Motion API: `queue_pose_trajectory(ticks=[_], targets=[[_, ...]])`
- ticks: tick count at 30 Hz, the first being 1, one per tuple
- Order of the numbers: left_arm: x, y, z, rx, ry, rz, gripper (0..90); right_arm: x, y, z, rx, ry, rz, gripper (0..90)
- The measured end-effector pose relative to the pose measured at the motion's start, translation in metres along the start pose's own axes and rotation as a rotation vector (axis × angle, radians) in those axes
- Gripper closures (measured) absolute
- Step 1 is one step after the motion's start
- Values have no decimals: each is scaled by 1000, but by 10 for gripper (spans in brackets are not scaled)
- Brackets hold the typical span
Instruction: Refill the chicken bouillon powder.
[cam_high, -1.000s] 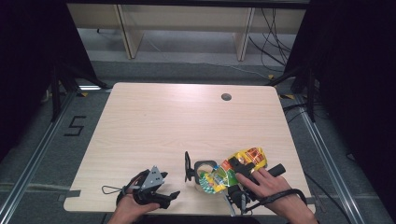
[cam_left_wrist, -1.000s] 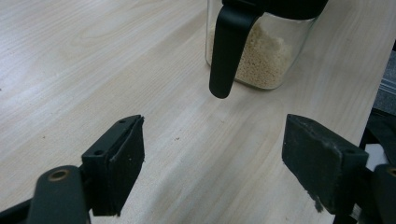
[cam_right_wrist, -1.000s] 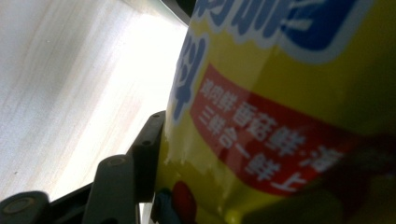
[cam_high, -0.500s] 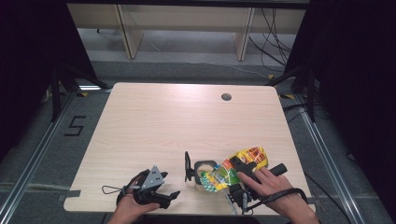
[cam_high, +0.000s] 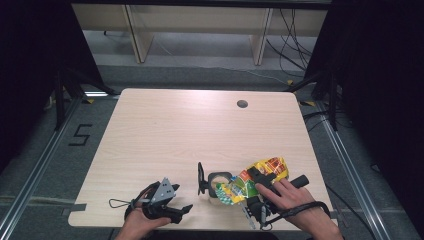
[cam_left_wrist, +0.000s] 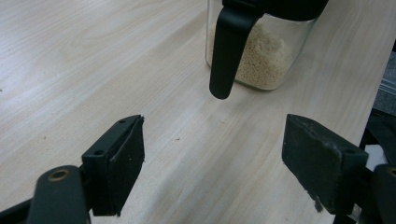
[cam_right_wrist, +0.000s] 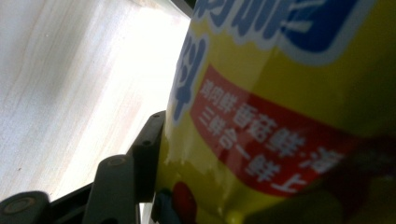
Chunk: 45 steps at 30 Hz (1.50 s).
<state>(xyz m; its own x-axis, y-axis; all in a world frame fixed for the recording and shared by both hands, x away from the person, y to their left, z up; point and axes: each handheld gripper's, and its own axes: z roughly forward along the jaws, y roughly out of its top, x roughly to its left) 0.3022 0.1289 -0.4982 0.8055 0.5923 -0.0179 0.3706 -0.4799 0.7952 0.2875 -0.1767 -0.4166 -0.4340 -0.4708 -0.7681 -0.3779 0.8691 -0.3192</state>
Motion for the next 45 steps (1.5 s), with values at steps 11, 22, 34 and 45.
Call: queue_pose_trajectory(ticks=[11, 22, 34, 45], targets=[[0, 0, 1, -10, 2, 5, 208, 3, 11, 2, -20, -32, -22, 456], [0, 0, 1, -7, 0, 6, 208, 2, 5, 2, -1, -10, -9, 466], [0, 0, 0, 6, 3, 9, 208, 2, 4, 1, -12, 0, -2, 467], [1, 0, 0, -2, 0, 19, 208, 2, 5, 1, -29, 2, -9, 468]])
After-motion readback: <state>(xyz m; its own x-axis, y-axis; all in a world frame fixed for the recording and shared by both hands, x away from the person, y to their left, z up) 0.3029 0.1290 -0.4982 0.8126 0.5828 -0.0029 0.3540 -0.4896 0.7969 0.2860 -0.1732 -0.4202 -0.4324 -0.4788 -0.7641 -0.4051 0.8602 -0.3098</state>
